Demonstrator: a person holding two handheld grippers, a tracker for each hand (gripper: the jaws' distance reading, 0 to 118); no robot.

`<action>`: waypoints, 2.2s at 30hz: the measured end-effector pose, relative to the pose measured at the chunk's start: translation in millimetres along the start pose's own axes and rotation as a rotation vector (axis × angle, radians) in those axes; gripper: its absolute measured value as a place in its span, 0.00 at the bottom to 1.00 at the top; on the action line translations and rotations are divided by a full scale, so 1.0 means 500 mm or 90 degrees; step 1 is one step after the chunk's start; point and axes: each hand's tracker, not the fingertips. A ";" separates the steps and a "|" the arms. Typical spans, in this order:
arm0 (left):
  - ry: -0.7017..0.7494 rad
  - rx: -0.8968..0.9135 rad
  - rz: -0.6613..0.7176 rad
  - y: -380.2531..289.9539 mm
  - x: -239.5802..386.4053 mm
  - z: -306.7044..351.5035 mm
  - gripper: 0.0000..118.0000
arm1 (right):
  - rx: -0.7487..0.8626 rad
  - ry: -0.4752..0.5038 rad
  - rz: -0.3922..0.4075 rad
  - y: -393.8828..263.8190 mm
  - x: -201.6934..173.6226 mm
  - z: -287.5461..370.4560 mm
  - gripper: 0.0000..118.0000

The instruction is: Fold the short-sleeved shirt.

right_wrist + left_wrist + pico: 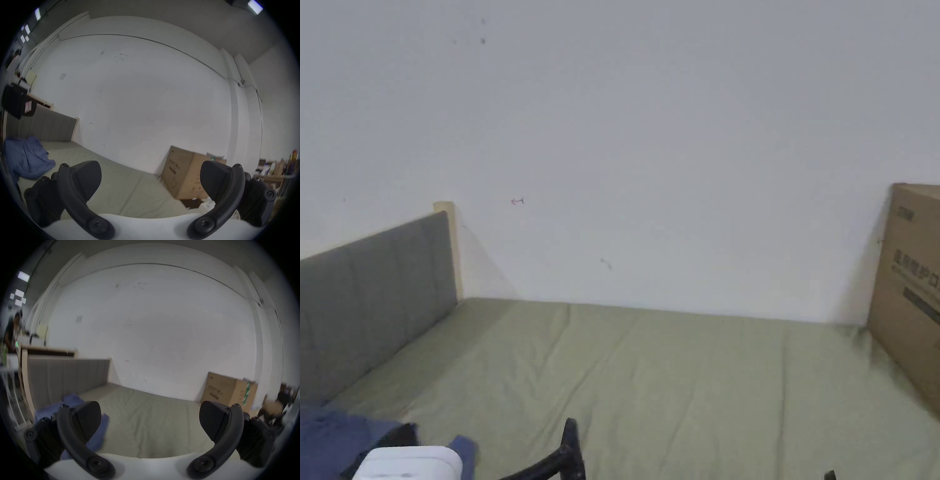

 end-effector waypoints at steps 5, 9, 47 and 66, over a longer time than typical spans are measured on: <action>-0.012 0.024 -0.042 -0.002 0.011 0.017 1.00 | -0.065 0.049 -0.153 -0.012 0.024 -0.011 1.00; -0.001 0.030 -0.060 -0.008 0.013 0.025 1.00 | -0.090 0.038 -0.206 -0.025 0.034 -0.015 1.00; 0.055 -0.149 -0.048 -0.151 -0.040 -0.101 0.05 | -0.190 0.139 -0.161 -0.077 -0.113 -0.152 0.10; 0.180 -0.552 0.030 -0.456 -0.364 -0.584 0.05 | -0.328 0.337 -0.106 -0.239 -0.404 -0.373 0.10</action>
